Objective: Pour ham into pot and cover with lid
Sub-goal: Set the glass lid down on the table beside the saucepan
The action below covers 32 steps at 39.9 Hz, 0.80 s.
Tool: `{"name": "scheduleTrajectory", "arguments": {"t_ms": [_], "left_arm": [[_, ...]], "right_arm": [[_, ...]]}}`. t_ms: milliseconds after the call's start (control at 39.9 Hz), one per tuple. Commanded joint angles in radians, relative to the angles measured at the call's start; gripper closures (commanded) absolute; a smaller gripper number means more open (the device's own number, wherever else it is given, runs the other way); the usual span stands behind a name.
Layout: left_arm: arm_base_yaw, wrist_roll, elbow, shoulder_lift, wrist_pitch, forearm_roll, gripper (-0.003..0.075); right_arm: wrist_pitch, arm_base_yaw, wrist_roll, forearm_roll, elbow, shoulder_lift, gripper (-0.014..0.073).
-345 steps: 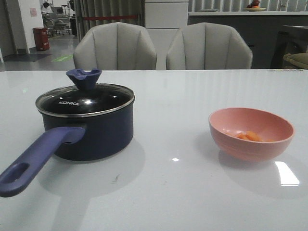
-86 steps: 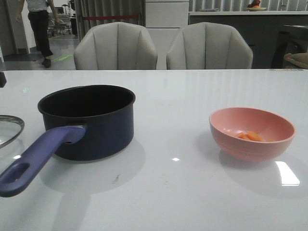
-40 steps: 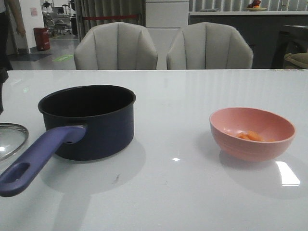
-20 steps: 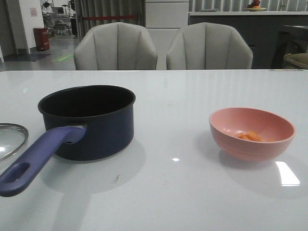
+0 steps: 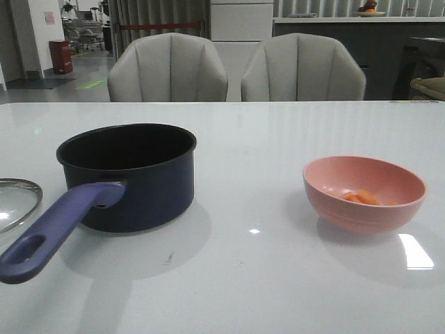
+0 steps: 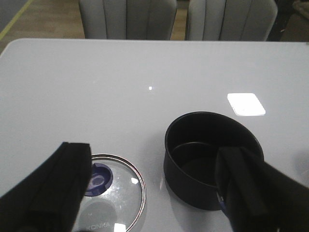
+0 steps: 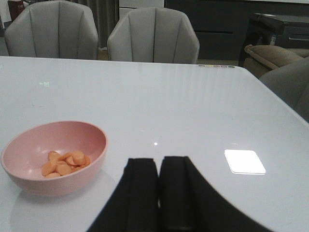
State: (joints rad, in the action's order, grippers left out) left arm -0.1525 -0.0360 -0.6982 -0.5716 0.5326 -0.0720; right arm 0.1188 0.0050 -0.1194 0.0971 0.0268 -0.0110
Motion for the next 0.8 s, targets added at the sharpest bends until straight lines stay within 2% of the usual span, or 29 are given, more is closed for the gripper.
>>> {"name": "scheduleTrajectory", "arguments": {"t_ms": [0, 401, 526, 776], "left_arm": [[-0.006, -0.001, 0.031, 0.109, -0.05, -0.013, 0.0155], [-0.013, -0.001, 0.269, 0.549, -0.034, -0.003, 0.0155], [-0.04, -0.001, 0.327, 0.596, -0.098, -0.003, 0.0155], [-0.062, -0.001, 0.327, 0.594, -0.1, -0.003, 0.0155]], "right_arm": [[-0.076, -0.006, 0.0, 0.011, -0.005, -0.019, 0.045], [-0.075, -0.006, 0.0, 0.011, -0.005, -0.019, 0.045], [-0.075, -0.006, 0.0, 0.011, -0.005, -0.019, 0.045], [-0.076, -0.007, 0.0, 0.011, -0.005, -0.019, 0.045]]}}
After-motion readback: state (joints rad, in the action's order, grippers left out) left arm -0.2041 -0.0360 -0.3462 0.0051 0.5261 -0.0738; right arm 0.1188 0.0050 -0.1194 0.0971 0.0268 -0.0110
